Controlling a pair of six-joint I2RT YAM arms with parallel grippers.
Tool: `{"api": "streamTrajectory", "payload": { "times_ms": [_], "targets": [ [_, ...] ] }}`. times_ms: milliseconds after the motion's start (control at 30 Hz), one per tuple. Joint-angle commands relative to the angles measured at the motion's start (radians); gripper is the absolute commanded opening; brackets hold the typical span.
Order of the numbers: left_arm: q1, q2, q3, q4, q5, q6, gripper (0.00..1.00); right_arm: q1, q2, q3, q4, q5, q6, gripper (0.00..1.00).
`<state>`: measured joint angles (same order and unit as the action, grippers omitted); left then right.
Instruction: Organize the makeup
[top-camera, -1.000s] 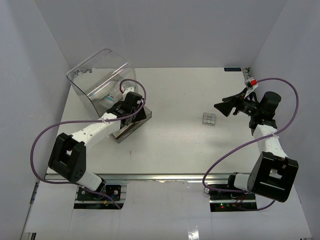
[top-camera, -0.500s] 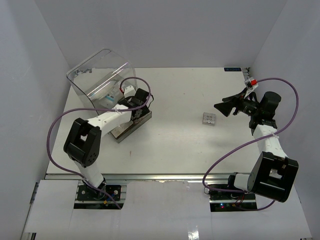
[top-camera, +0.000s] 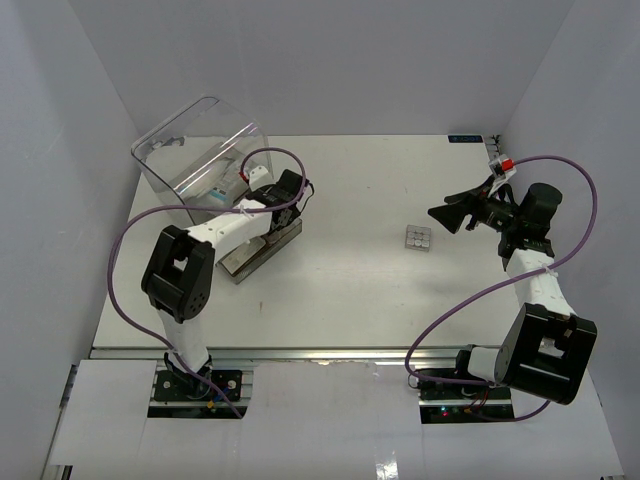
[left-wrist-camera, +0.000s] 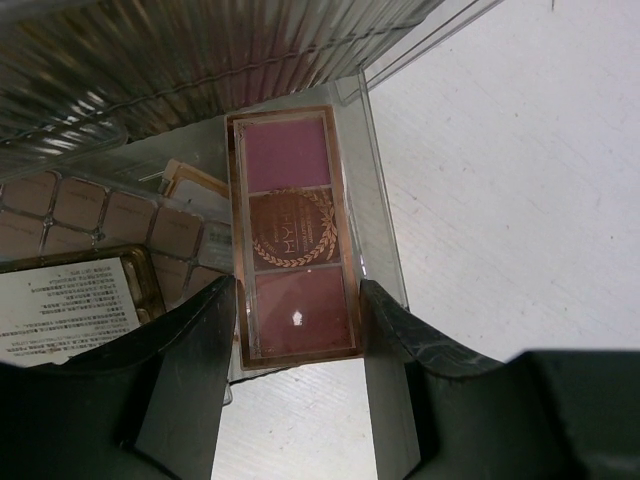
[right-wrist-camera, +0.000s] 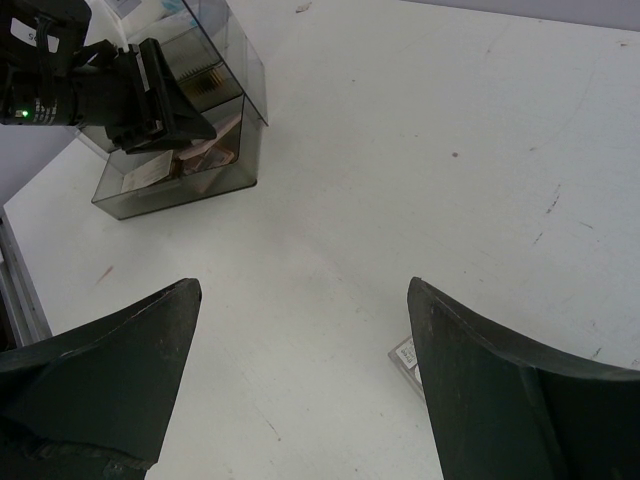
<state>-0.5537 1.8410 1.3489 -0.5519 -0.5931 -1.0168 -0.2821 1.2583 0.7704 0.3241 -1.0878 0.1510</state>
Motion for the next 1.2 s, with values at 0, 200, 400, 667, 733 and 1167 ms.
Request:
{"api": "streamTrajectory", "payload": {
  "times_ms": [0,200,400,667,733,1167],
  "targets": [
    [0.014,0.002,0.053,-0.006,-0.07,-0.02,0.05,-0.008,-0.004,0.005,0.028,-0.018,-0.007,0.9],
    [0.014,0.006,0.066,-0.015,-0.104,-0.012,0.11,-0.008,0.0,0.004,0.026,-0.021,-0.007,0.9],
    [0.014,0.011,0.067,-0.028,-0.093,-0.008,0.5,-0.008,-0.002,0.004,0.026,-0.02,-0.008,0.9],
    [0.014,-0.034,0.039,-0.025,-0.05,0.037,0.92,-0.008,-0.001,0.004,0.024,-0.02,-0.009,0.9],
    [0.014,-0.05,0.027,-0.024,-0.041,0.045,0.96,-0.008,-0.002,0.003,0.024,-0.019,-0.009,0.9],
    [0.014,-0.31,-0.135,0.167,0.382,0.379,0.91,-0.006,0.016,0.026,-0.049,-0.001,-0.06,0.9]
  ]
}}
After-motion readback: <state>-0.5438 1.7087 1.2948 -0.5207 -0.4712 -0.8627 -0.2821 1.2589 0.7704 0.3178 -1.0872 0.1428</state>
